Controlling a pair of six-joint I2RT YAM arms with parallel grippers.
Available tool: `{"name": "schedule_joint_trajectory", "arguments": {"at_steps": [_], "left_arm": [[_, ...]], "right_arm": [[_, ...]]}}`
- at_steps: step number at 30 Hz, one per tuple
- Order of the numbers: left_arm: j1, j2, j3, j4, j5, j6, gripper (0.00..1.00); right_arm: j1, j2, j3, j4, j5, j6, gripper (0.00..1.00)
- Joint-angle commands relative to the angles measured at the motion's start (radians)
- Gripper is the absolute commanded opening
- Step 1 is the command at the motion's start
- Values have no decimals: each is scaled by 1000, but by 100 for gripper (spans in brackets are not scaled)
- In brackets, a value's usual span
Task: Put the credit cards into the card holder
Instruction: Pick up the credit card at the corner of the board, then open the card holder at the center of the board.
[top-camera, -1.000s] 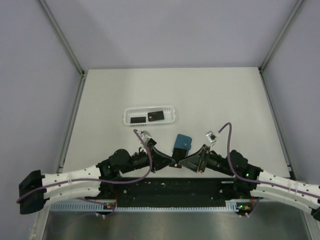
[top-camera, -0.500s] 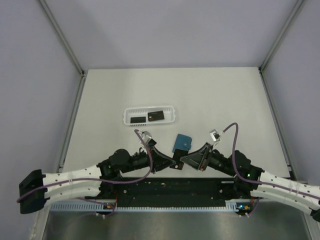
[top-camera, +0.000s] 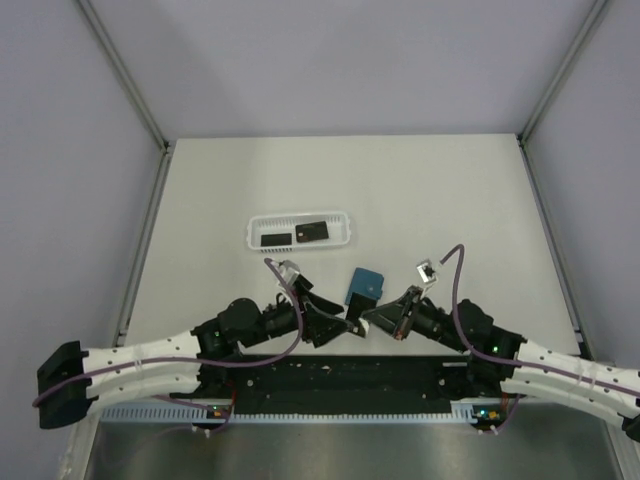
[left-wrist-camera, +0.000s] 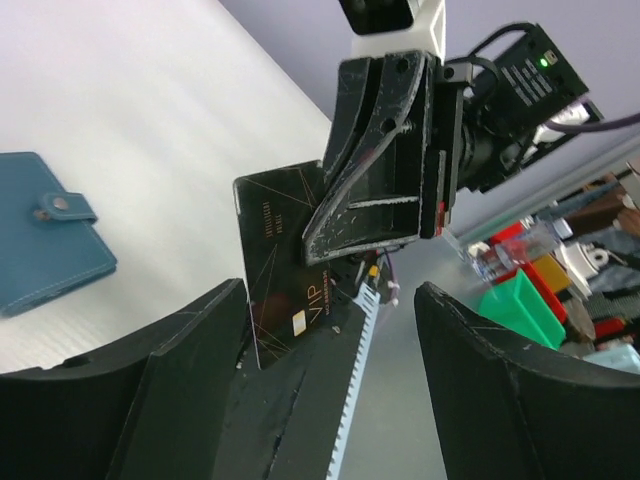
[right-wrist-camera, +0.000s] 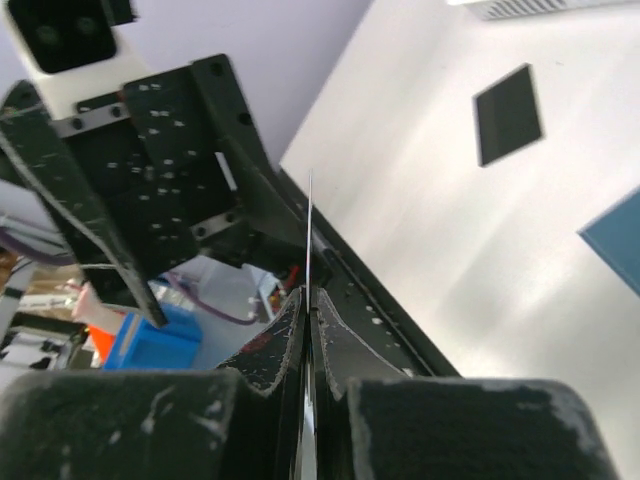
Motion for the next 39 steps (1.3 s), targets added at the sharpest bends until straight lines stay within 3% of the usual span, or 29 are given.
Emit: {"name": "schedule_joint_trajectory", "arguments": {"at_steps": [1,7,15,22,30,39], "left_arm": [[-2,-38,19,-91,-145,24,77],[-2,-58,58,-265,-328,15,99],[1,-14,124,-398,-438,28,99],[7,-7,115,-432,-457,9,96],[9,63,110,-398,-428,30,93],[9,129,122,-376,-402,32,88]], "right_arm": [[8,-21,89,-225,160,5,0],[10,38,210,-525,384,69,0],[-27,370,463,-738,450,92,0],[-190,499,514,-757,281,92,0],[-237,597,537,-761,272,106,0],[-239,742,647,-659,221,29,0]]}}
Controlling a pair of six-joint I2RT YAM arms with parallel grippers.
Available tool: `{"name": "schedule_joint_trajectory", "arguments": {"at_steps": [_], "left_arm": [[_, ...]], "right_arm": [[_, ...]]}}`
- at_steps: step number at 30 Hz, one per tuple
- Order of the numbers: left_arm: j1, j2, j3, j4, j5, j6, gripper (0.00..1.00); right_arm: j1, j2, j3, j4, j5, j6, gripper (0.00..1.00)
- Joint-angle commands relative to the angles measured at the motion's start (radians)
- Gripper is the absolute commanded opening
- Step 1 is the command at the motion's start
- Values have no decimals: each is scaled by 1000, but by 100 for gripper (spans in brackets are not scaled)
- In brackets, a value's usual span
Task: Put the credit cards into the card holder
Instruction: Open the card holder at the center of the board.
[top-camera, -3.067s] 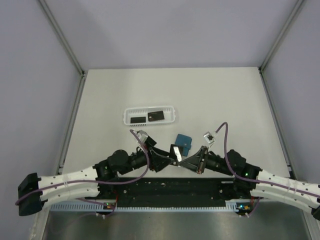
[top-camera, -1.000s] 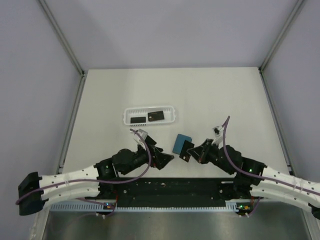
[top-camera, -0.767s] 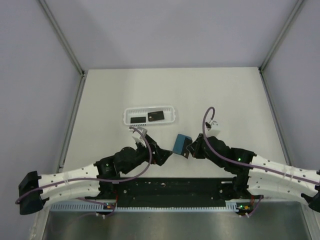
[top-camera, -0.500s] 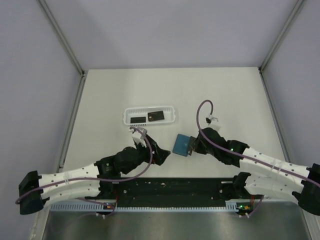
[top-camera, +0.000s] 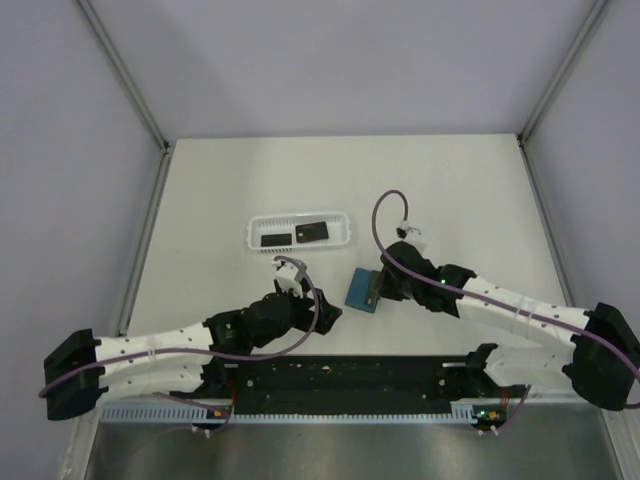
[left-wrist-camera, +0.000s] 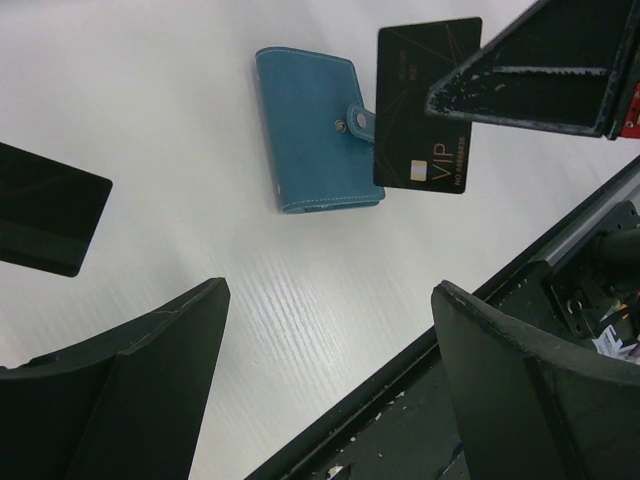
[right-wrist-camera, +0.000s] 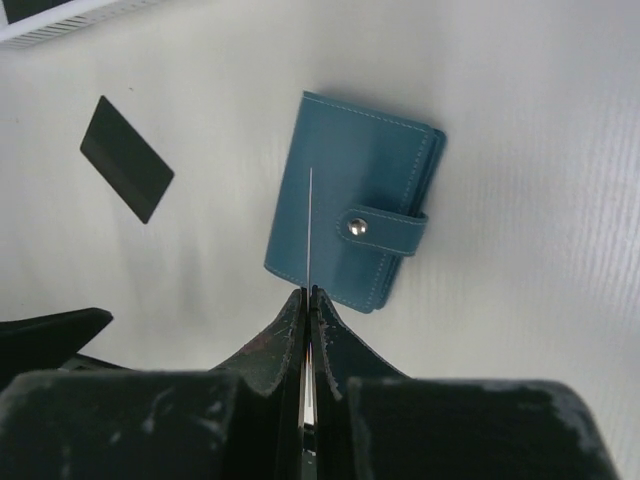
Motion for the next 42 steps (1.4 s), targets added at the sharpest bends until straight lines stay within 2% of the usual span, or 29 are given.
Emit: {"name": "schedule_joint_trajectory", "arguments": {"at_steps": [1,5,11,22,34,40,42], "left_arm": [[2,-2,26,67,23,9,88],[4,-9,17,71,29,4,88],[4,-24,12,57,32,6,87],[6,-38,2,58,32,15,87],[33,62,40,63,34,21,86],[119,126,74,75,139,27,72],[133,143,92,80,164,55,60]], "right_arm": [[-8,91,126,69,-29,-62,0],[-15,228,252,-52,-25,-90,0],[-38,315,291,-112,-3,-63,0],[-65,232,225,-205,46,-27,0],[-68,136,137,-239,57,-1,0],[-88,113,79,-202,34,5,0],[-104,91,47,-164,6,0,0]]}}
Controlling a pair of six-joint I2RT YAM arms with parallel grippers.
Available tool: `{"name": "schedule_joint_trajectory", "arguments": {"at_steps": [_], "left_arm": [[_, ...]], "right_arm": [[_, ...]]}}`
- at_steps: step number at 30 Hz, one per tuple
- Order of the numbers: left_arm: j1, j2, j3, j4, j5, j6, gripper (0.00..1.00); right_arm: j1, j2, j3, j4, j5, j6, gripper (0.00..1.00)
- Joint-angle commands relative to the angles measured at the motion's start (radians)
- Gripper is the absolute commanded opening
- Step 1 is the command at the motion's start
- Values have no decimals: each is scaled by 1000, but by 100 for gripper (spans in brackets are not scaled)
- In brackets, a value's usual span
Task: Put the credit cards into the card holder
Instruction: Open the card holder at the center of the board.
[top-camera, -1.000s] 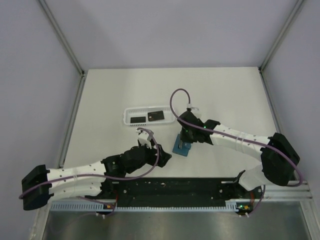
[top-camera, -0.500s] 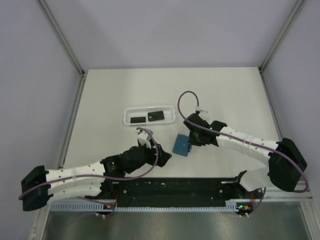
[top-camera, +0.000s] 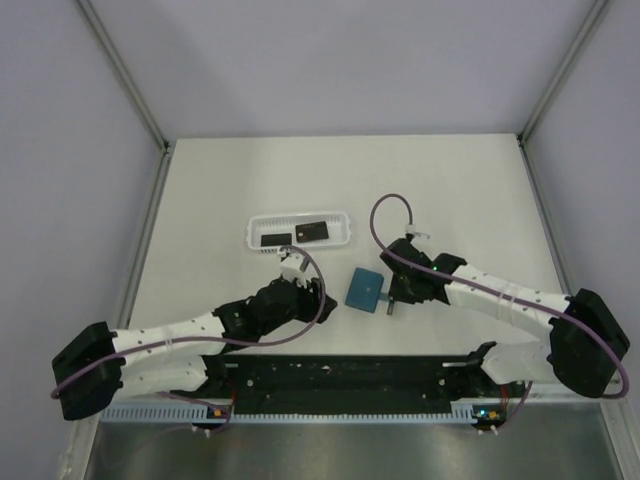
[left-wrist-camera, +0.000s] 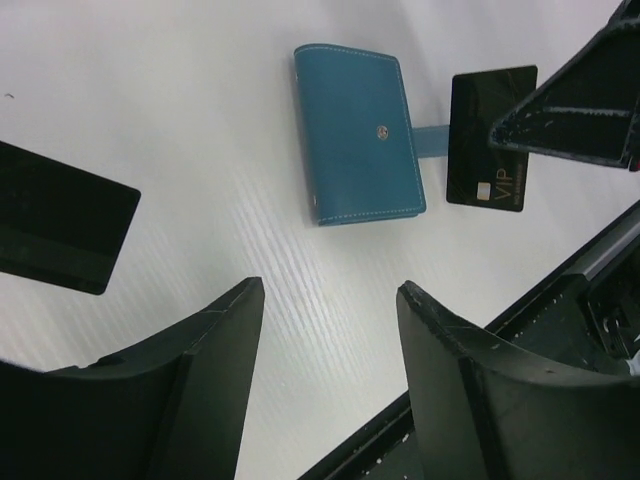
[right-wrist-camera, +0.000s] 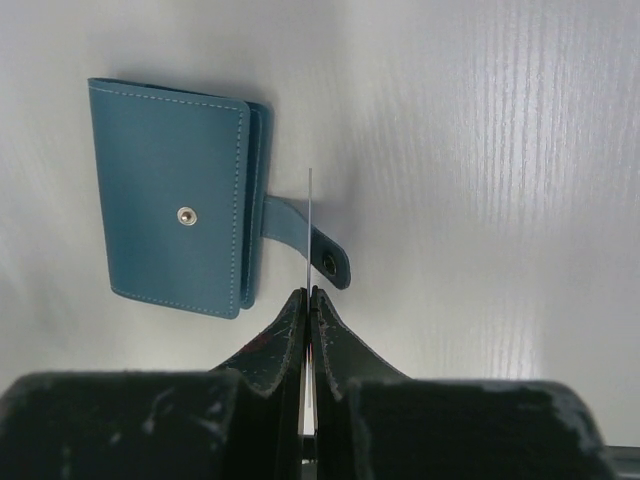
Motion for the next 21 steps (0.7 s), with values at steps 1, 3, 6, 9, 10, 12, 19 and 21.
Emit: {"name": "schedule_joint_trajectory", "arguments": {"at_steps": [1,3,6,9,10,12,19,21], "left_arm": [[31,38,78,53,84,56,51],[31,64,109,59,126,106,21],[31,116,155,54,199,185,0],[33,185,211,43,299,205,0],[30,219,228,51,322,202,0],[31,277,251,76,366,200,0],[21,475,389,76,414,223,0],[18,529,437,63,416,234,0]], "right_arm": [[-39,-68,-61,76,-34,6,0],[-64,-88,-90,101,-66,5,0],[-90,-102,-110,116,-97,-5,0],[-96,-103,-113,118,-106,-14,0],[-96,-102,-115,118,-111,-14,0],[-97,-102,-121,125,-120,-18,0],[-104,-115,-179,164,-129,-43,0],[-110,-132,-204,176,-134,-41,0]]}}
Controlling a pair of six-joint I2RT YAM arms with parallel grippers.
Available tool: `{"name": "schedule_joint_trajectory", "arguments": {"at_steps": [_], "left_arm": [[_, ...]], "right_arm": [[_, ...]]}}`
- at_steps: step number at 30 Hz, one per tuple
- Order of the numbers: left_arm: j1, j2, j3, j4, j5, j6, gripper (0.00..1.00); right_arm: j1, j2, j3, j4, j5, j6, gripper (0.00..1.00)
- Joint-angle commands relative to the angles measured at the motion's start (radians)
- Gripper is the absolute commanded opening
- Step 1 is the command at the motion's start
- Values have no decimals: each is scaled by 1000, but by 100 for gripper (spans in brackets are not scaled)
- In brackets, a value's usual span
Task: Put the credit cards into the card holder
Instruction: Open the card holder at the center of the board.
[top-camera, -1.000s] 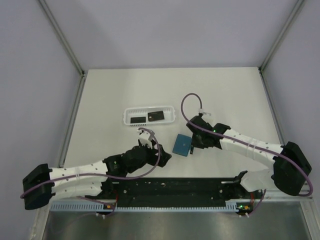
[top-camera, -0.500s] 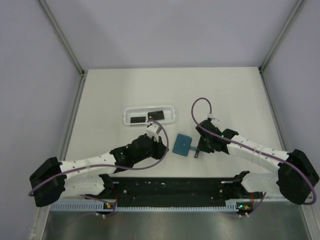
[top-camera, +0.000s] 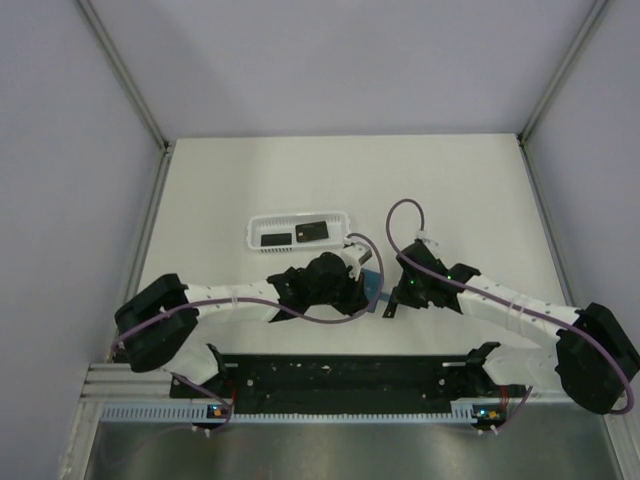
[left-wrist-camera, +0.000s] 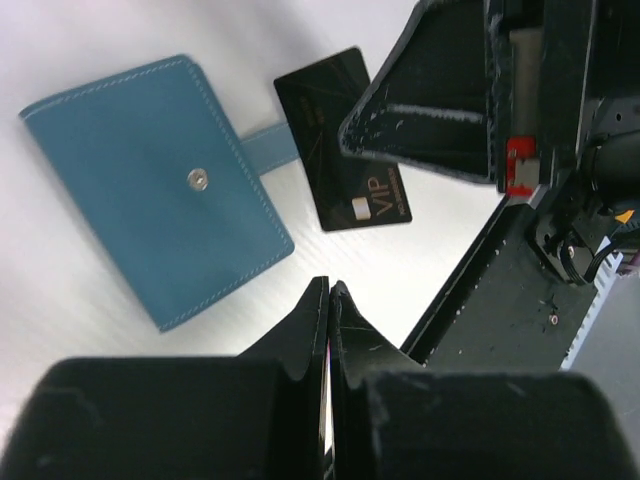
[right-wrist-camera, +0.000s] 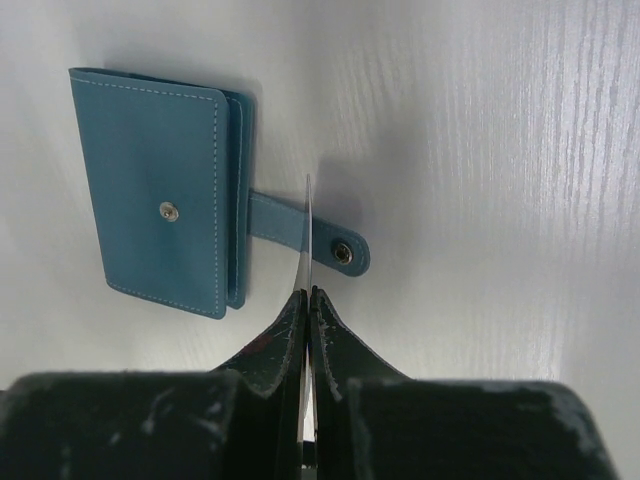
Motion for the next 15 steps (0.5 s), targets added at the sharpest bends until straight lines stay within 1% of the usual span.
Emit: {"name": "schedule_joint_trajectory", "arguments": {"at_steps": [1,4,7,10,15], "left_arm": [[-5,98,121,25,48,42,0],[-10,165,180,23,70,46,0],[-22,221,227,11,55,57,0],[-31,274,269,-36,19,71,0],[-39,325,292,-90,-62,77,0]], "right_arm": [[-17,-47,-54,30,-5,-13,0],[-28,-76,-77,34,-14,-10,0],[-36,-97,-94,36,-23,-10,0],[-42,-113,-105,37,-29,-9,0],[-47,-128,-132,44,-34,2,0]]}}
